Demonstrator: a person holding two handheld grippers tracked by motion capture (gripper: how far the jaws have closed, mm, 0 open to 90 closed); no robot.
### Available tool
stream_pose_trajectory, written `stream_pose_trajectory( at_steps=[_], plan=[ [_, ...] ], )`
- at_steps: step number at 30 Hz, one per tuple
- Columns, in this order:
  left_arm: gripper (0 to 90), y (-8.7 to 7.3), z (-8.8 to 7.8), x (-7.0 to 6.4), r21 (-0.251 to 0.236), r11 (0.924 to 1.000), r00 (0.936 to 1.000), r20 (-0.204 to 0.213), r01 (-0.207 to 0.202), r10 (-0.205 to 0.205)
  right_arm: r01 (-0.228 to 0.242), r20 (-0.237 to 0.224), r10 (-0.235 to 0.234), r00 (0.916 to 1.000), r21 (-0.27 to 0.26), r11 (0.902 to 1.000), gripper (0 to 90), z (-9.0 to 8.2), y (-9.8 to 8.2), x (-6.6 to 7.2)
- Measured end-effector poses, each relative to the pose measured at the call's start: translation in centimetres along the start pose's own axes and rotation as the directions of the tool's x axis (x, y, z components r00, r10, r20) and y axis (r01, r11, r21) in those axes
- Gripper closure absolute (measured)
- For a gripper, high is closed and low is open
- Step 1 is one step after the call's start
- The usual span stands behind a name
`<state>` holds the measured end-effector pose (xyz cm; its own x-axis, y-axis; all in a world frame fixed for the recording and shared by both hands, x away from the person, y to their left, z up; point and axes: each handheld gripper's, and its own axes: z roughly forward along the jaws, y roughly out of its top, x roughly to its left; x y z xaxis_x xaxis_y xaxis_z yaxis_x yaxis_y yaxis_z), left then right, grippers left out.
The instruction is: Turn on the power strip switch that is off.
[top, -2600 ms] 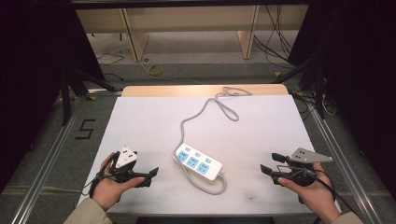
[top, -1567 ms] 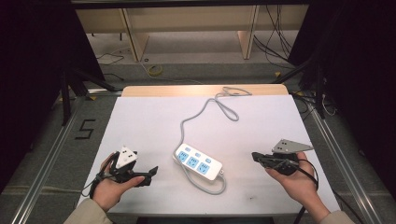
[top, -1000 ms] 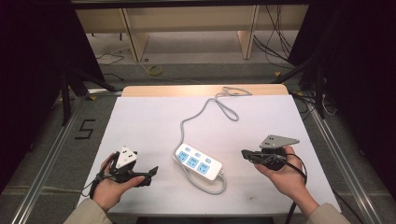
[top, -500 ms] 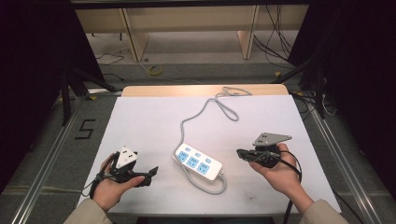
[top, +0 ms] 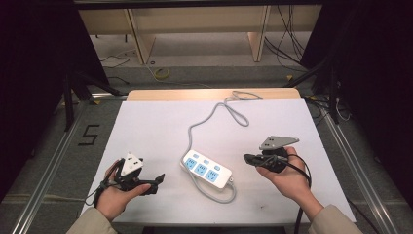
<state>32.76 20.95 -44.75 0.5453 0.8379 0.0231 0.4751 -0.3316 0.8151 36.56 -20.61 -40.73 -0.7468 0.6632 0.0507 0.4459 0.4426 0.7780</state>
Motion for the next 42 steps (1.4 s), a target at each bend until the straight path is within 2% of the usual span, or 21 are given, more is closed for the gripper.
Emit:
stream_pose_trajectory(
  at_steps=[9, 18, 42],
  plan=[
    [6.9, 0.0, 0.0, 0.0, 0.0, 1.0, 1.0, 0.0, 0.0, 0.0, 0.006, -0.003, -0.006, 1.0, 0.012, 0.9999, 90.0, 0.3, 0.4, 0.1],
    [7.1, 0.0, 0.0, 0.0, 0.001, 1.0, 1.0, 0.002, 0.001, -0.001, 0.016, -0.014, -0.016, 0.9998, 0.044, 0.9989, 90.0, 0.9, 0.9, 0.3],
    [7.3, 0.0, 0.0, 0.0, -0.002, 1.0, 1.0, -0.002, 0.004, -0.004, 0.022, -0.015, -0.021, 0.9997, 0.073, 0.9971, 90.0, 1.6, 2.0, 0.7]
  ],
)
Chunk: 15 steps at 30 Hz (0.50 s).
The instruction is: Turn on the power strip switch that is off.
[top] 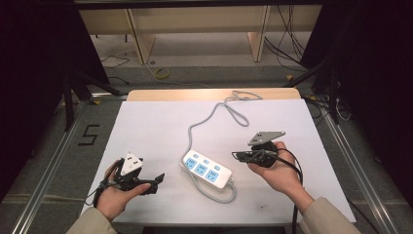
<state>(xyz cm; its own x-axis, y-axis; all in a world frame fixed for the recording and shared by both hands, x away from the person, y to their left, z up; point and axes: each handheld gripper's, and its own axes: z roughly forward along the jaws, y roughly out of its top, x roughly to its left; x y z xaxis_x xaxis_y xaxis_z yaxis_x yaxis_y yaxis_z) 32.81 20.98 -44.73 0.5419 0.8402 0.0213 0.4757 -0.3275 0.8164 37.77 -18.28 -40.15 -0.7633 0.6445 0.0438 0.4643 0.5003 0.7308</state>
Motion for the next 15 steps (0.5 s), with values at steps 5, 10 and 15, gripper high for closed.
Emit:
stream_pose_trajectory(
  at_steps=[5, 10, 15],
  plan=[
    [7.3, 0.01, -0.01, 0.0, 0.001, 1.0, 1.0, 0.0, -0.004, 0.004, 0.003, -0.002, -0.003, 1.0, 0.004, 1.0, 90.0, 0.1, 0.2, 0.01],
    [7.3, 0.01, 0.0, 0.02, -0.002, 1.0, 1.0, 0.0, -0.001, 0.001, 0.003, -0.004, -0.003, 1.0, 0.01, 0.9999, 90.0, 0.2, 0.34, 0.0],
    [7.3, 0.02, 0.0, 0.02, 0.001, 1.0, 1.0, 0.001, -0.001, 0.001, 0.002, -0.006, -0.002, 1.0, 0.021, 0.9998, 90.0, 0.38, 0.5, 0.05]
  ],
)
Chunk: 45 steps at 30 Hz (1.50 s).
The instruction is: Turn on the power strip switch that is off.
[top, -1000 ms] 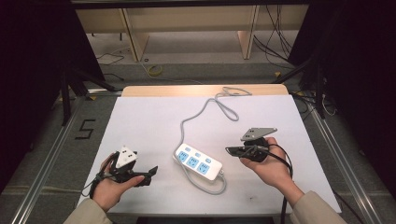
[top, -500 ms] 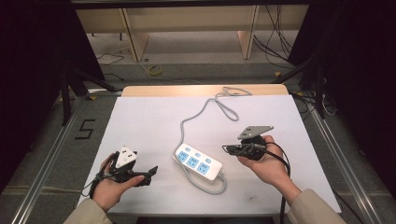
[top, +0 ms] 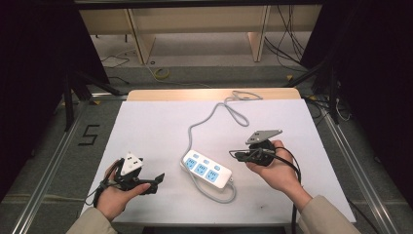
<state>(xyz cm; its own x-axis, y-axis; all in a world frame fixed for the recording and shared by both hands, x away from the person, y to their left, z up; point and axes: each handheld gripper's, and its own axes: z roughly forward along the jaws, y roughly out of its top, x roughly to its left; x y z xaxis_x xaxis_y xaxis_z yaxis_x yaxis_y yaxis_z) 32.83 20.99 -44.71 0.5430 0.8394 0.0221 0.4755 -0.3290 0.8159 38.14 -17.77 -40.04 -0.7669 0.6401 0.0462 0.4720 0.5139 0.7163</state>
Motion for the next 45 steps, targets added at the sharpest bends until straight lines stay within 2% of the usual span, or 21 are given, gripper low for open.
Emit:
stream_pose_trajectory(
  at_steps=[45],
  plan=[
    [7.3, 0.0, 0.0, 0.0, -0.006, 1.0, 1.0, 0.002, 0.005, -0.005, 0.005, -0.008, -0.004, 1.0, 0.072, 0.9974, 90.0, 1.7, 1.6, 0.2]
  ],
)
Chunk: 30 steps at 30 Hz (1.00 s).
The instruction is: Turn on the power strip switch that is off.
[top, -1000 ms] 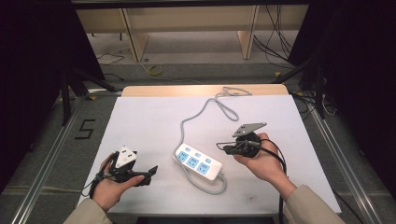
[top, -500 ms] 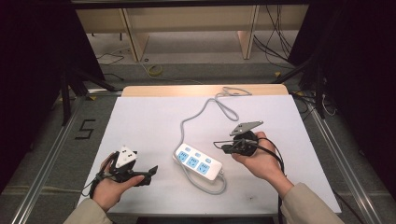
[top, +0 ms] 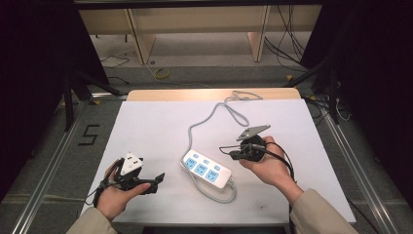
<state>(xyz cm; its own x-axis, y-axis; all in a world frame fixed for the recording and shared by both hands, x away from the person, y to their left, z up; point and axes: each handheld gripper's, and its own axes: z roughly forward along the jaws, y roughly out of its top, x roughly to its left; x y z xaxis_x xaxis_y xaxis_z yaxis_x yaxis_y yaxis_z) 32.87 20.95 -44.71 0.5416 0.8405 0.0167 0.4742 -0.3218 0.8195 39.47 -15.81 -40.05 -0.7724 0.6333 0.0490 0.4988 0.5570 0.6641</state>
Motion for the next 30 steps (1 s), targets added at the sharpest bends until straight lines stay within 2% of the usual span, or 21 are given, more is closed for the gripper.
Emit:
stream_pose_trajectory(
  at_steps=[30],
  plan=[
    [7.3, 0.0, 0.0, 0.0, -0.001, 1.0, 1.0, 0.002, 0.004, -0.004, 0.02, -0.01, -0.019, 0.9998, 0.056, 0.9982, 90.0, 1.4, 1.1, 0.6]
  ],
)
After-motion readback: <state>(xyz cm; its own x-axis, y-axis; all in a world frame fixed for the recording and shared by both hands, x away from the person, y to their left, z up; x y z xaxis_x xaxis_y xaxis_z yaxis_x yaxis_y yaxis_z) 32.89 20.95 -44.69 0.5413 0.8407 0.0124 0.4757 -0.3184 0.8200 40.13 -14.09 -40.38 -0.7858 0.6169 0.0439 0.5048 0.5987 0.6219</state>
